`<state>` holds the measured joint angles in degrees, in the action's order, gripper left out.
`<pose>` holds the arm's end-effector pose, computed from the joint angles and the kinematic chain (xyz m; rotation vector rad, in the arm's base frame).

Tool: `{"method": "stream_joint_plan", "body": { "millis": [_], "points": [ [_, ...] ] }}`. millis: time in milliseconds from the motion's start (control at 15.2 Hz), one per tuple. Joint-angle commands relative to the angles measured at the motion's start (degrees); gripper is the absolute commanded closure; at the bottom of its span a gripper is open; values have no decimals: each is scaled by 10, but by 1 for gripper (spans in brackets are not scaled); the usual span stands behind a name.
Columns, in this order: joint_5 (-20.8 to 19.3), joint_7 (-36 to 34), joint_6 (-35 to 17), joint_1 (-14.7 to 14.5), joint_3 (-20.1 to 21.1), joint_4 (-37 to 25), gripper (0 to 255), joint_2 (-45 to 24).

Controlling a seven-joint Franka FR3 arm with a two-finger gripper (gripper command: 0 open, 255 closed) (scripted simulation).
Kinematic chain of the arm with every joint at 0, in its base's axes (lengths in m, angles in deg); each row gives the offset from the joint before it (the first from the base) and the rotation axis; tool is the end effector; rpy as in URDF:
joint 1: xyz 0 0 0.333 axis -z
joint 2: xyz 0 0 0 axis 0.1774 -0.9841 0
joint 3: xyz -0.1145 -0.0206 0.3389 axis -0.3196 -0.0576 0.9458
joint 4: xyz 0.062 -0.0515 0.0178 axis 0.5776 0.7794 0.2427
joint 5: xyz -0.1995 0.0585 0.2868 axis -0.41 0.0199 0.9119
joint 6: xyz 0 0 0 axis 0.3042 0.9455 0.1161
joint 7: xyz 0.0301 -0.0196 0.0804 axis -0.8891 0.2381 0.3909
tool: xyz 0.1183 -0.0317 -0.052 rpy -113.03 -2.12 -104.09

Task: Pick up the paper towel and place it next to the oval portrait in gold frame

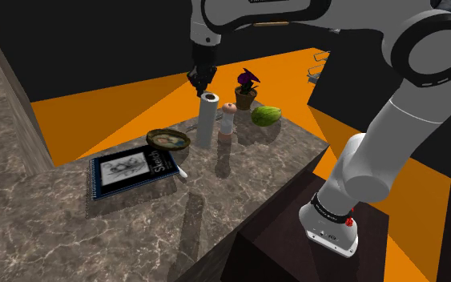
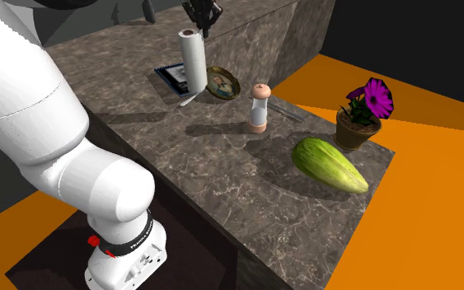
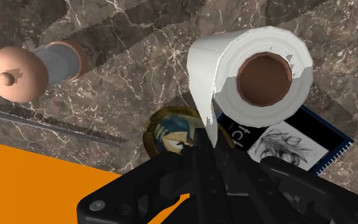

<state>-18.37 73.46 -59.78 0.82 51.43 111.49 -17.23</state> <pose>0.5026 0.1144 0.5664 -3.1142 -0.1405 -0.0094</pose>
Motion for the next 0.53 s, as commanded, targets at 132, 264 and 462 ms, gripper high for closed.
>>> {"method": "stream_joint_plan", "body": {
  "millis": [132, 264, 462],
  "points": [
    [0, 0, -32, 0, 0, 32, 255, 0],
    [0, 1, -48, 0, 0, 46, 255, -2],
    [0, 1, -70, 0, 0, 65, 255, -5]
  ]
}}
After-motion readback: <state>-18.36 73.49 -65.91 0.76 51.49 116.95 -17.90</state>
